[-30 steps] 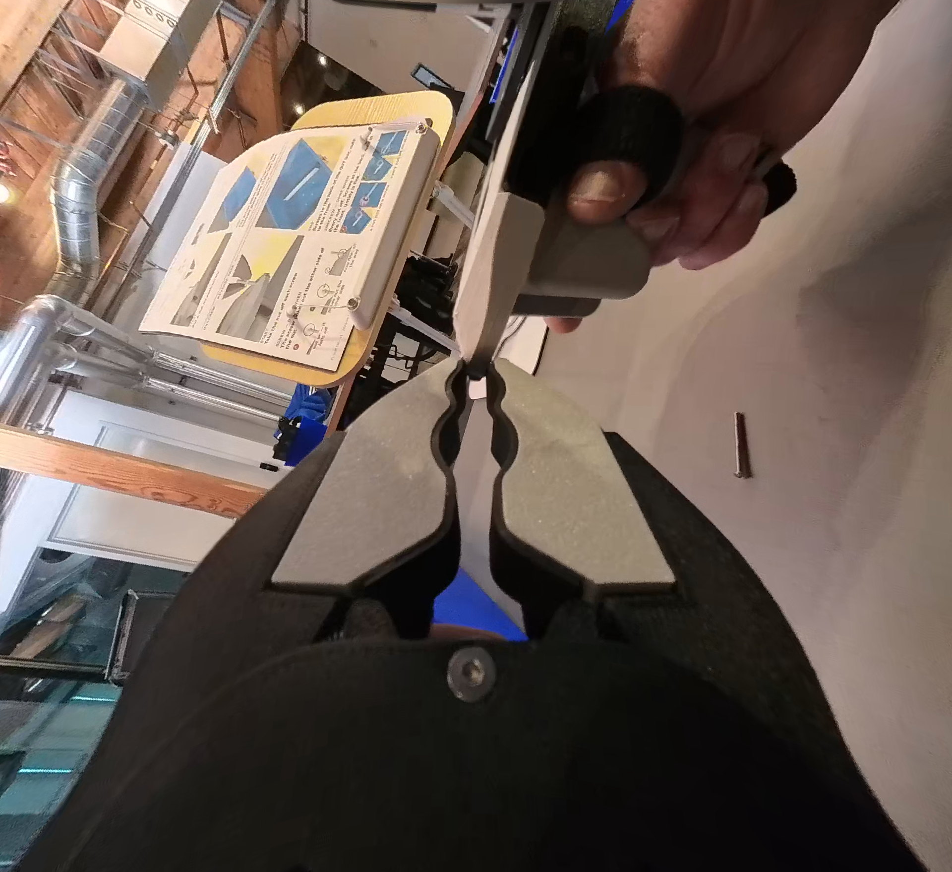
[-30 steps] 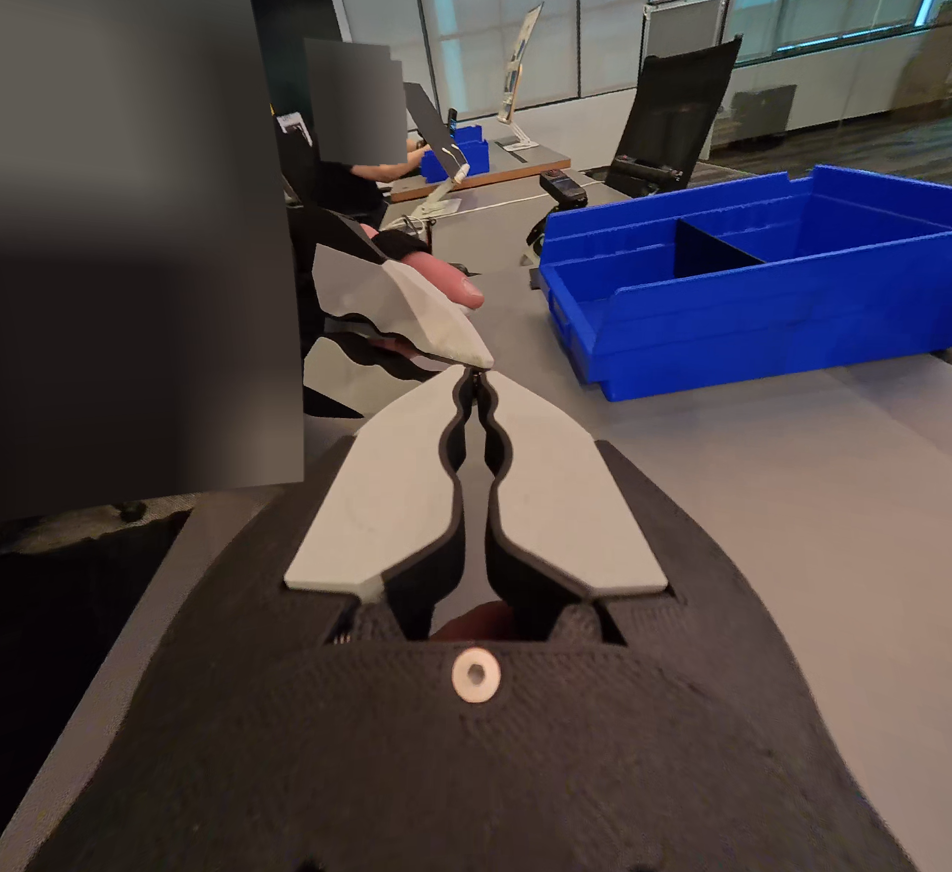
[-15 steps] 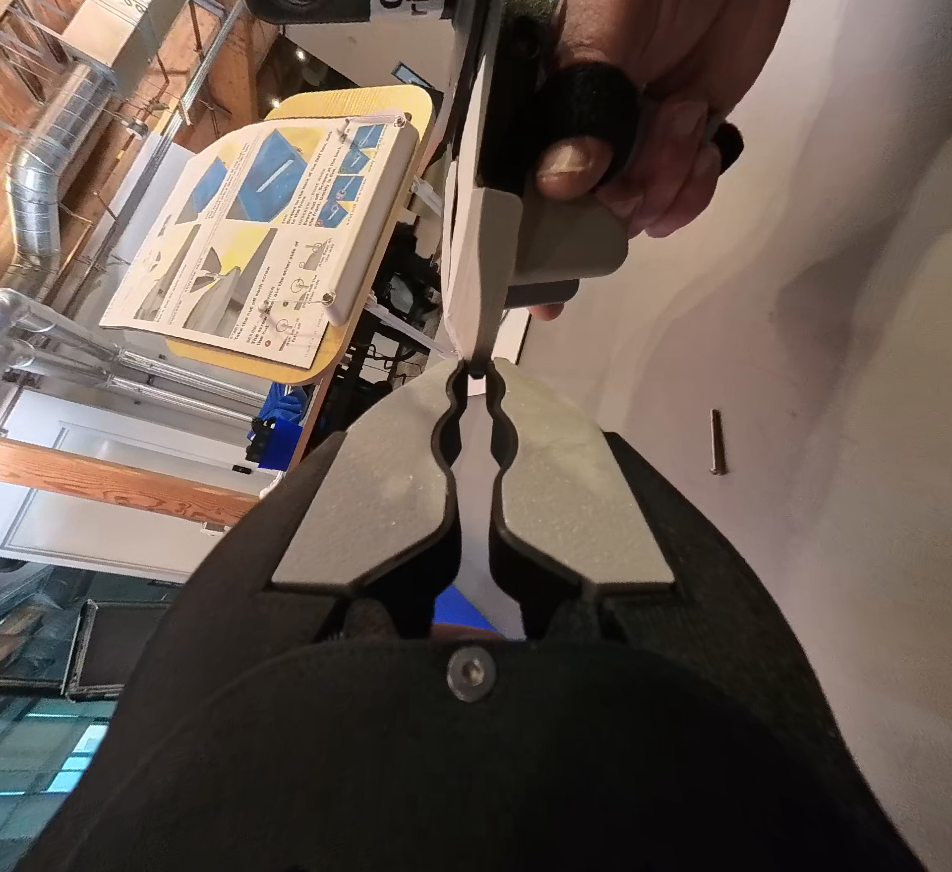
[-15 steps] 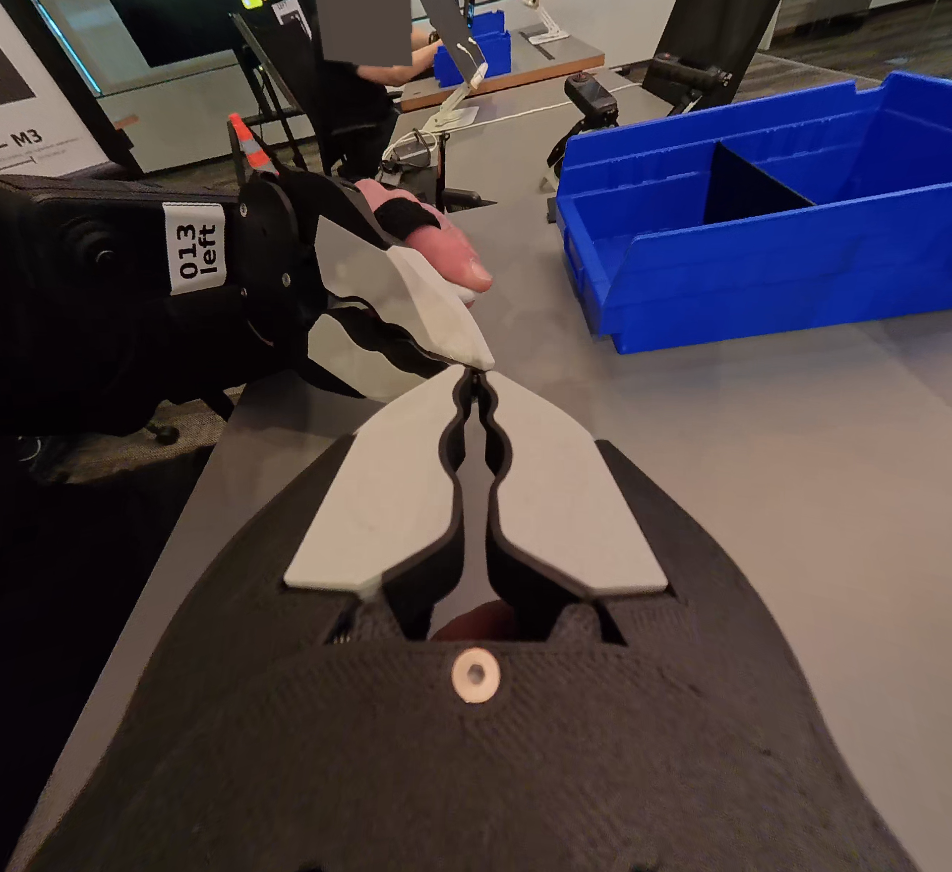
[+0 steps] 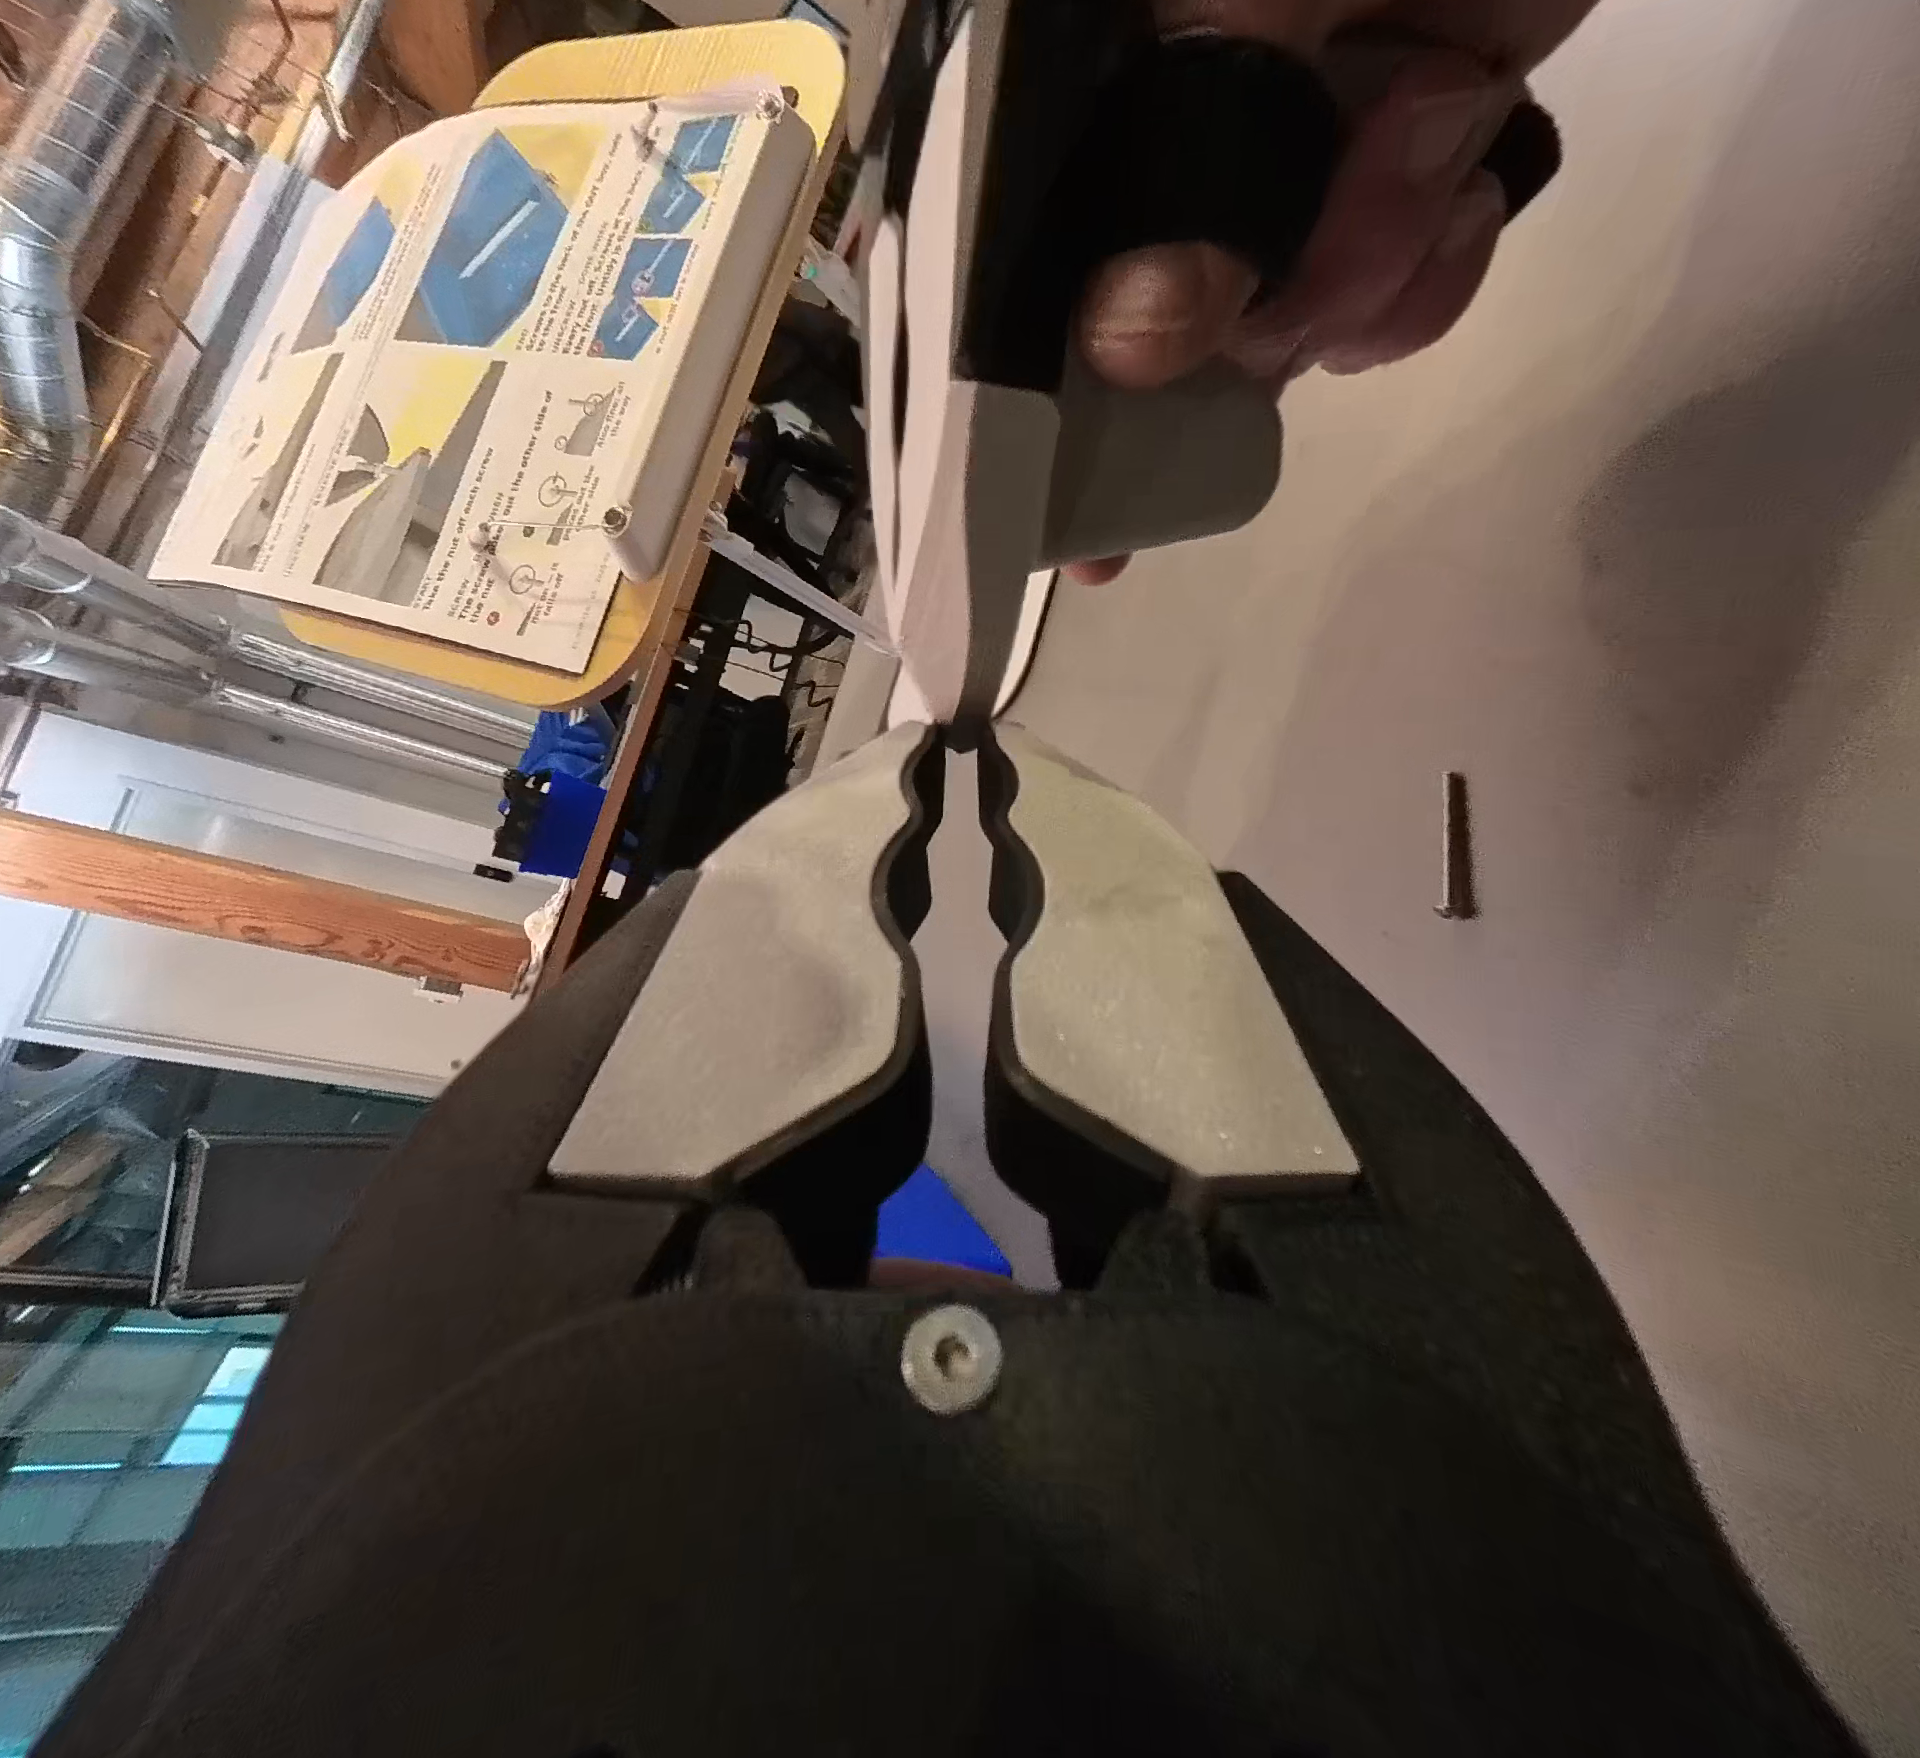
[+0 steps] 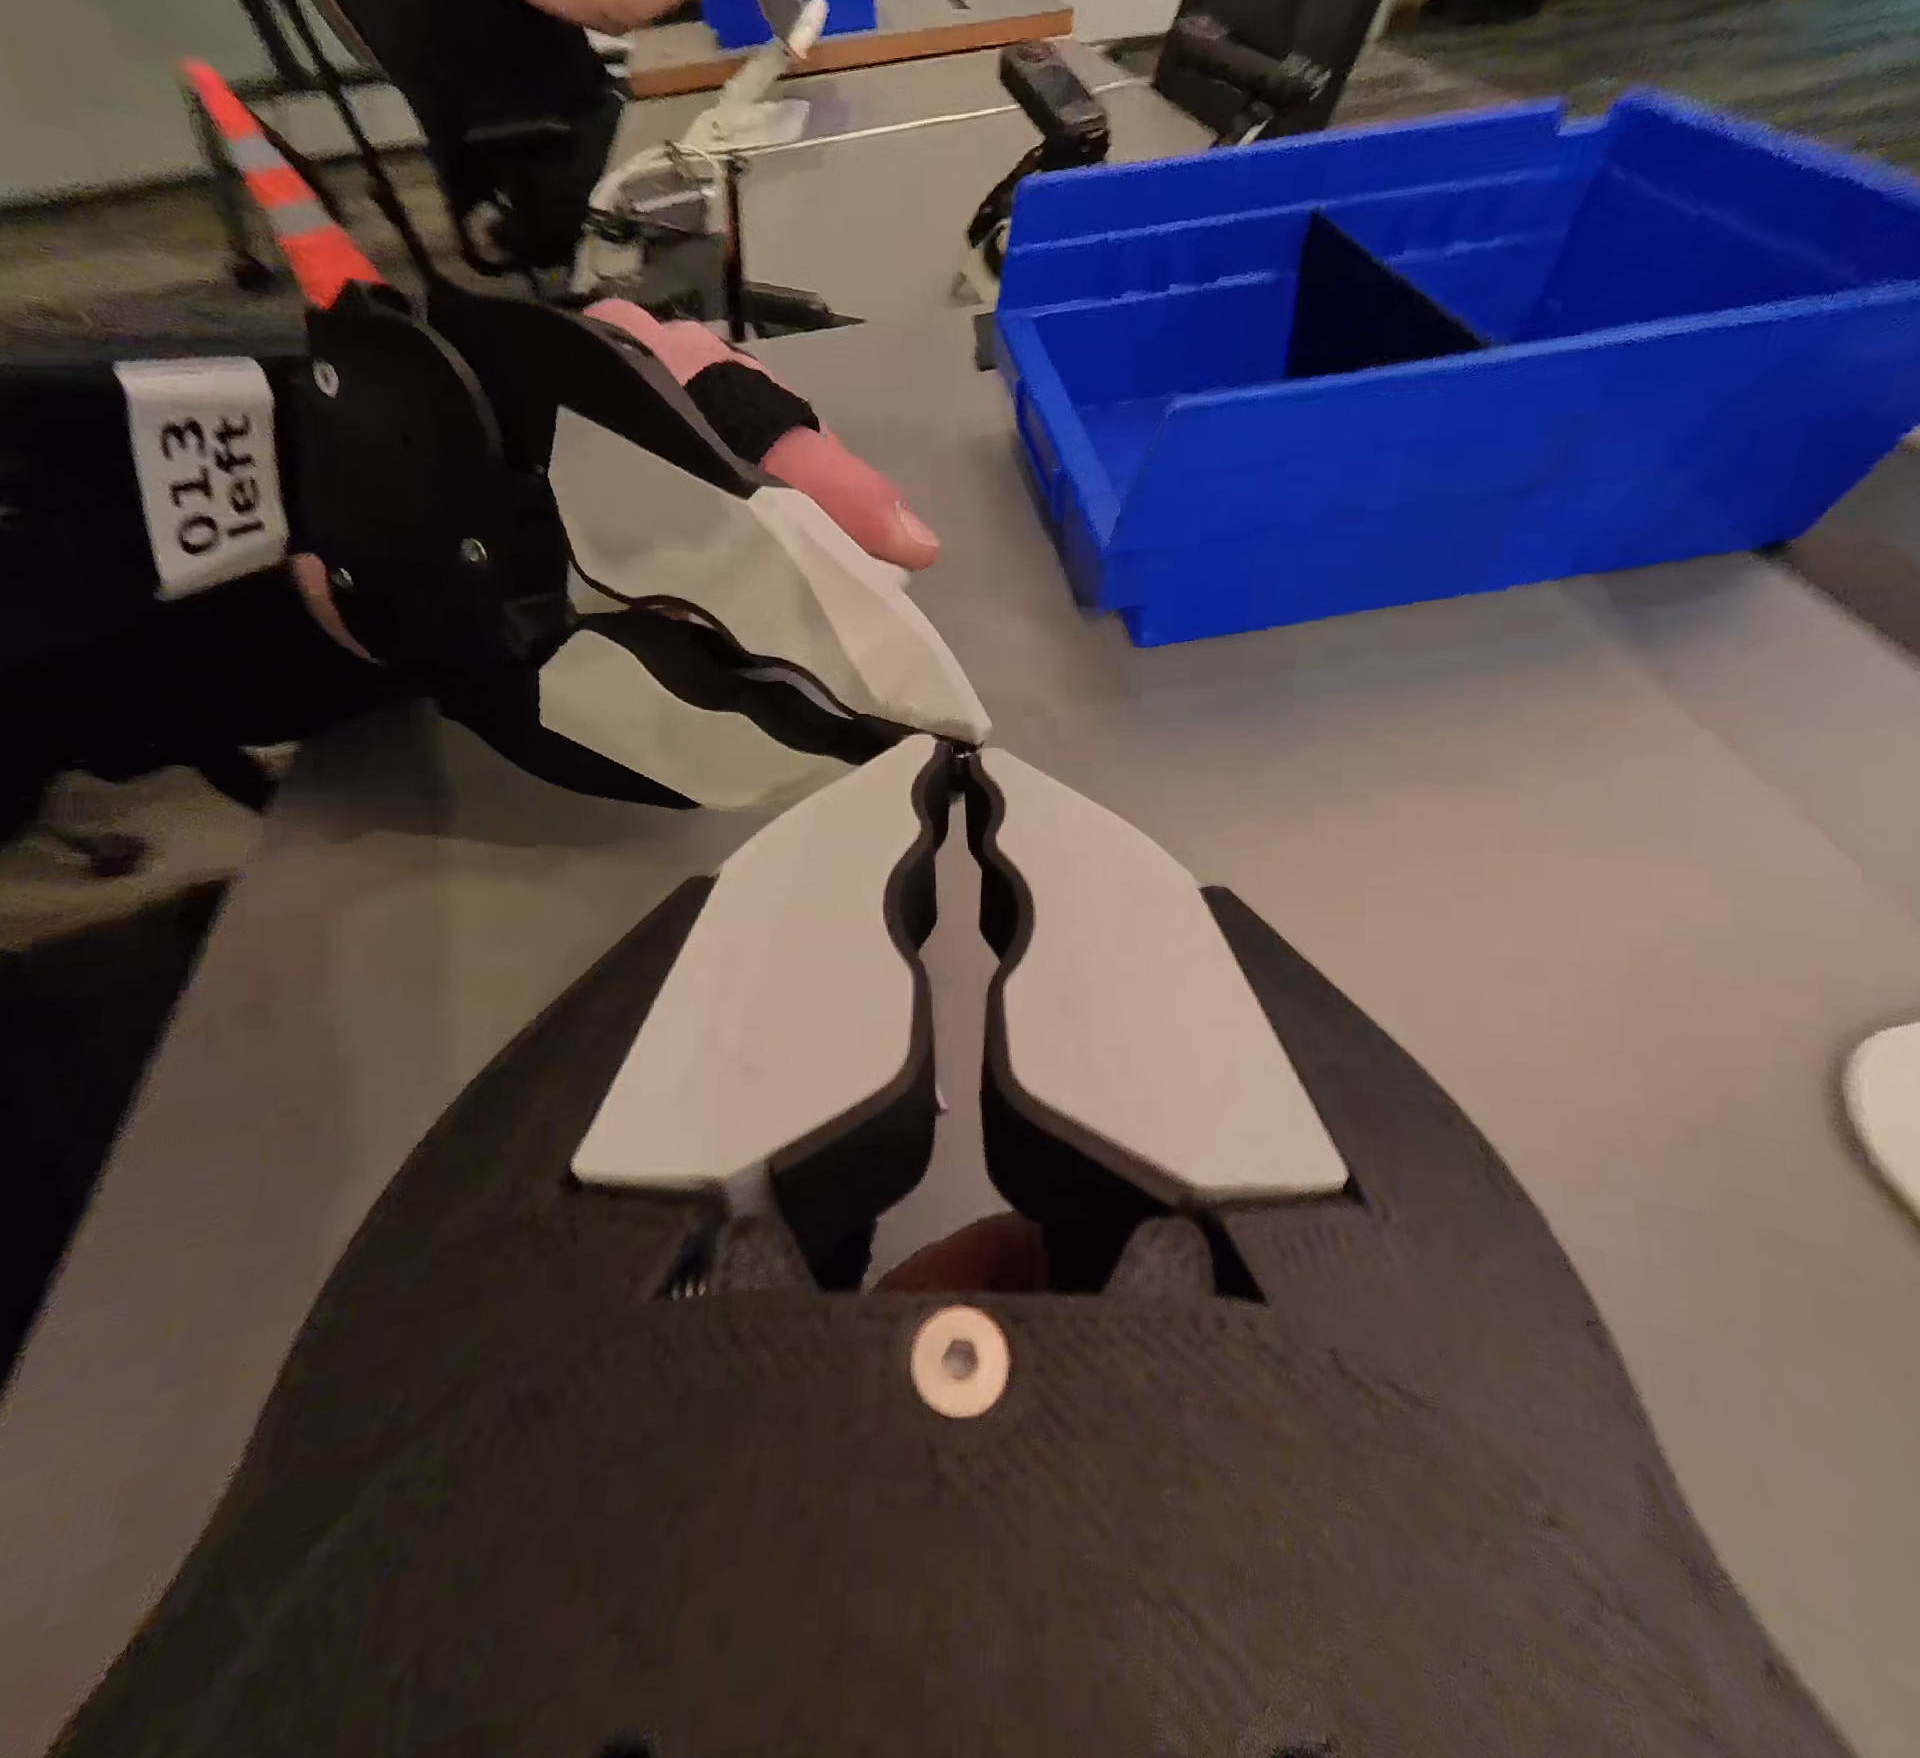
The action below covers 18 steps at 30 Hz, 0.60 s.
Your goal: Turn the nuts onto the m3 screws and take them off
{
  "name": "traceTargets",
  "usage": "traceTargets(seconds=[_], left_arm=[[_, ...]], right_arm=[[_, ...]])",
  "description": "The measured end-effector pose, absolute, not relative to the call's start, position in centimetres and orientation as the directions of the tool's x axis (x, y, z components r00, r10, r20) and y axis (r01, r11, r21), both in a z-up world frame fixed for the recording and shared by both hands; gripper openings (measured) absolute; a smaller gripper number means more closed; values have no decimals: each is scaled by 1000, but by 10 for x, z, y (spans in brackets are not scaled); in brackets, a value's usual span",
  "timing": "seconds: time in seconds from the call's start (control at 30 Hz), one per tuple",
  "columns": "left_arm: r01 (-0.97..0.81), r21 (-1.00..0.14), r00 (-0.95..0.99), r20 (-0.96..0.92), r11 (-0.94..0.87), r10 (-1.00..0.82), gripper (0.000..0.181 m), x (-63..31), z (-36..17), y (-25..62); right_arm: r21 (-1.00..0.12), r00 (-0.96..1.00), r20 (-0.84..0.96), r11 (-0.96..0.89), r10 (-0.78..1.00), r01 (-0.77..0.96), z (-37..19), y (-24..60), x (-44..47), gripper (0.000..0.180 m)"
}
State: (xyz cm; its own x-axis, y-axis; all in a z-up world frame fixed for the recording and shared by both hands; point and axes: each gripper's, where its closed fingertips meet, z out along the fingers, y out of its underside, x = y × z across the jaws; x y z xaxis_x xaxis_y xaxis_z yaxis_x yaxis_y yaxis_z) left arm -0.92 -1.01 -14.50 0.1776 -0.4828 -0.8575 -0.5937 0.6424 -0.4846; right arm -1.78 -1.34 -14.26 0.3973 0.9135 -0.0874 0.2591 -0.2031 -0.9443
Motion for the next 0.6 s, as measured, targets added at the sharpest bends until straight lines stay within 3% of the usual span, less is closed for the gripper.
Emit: traceTargets(seconds=[0.23,0.6], left_arm=[[-593,-509,156,-833,623,-532,6,-7,-160,-8],[-584,-559,152,-787,588,-598,6,-5,-171,-7]], right_arm=[[-905,302,-266,-345,916,249,-158,-11,-16,4],[-869,250,-333,-399,909,292,-169,-10,-14,6]])
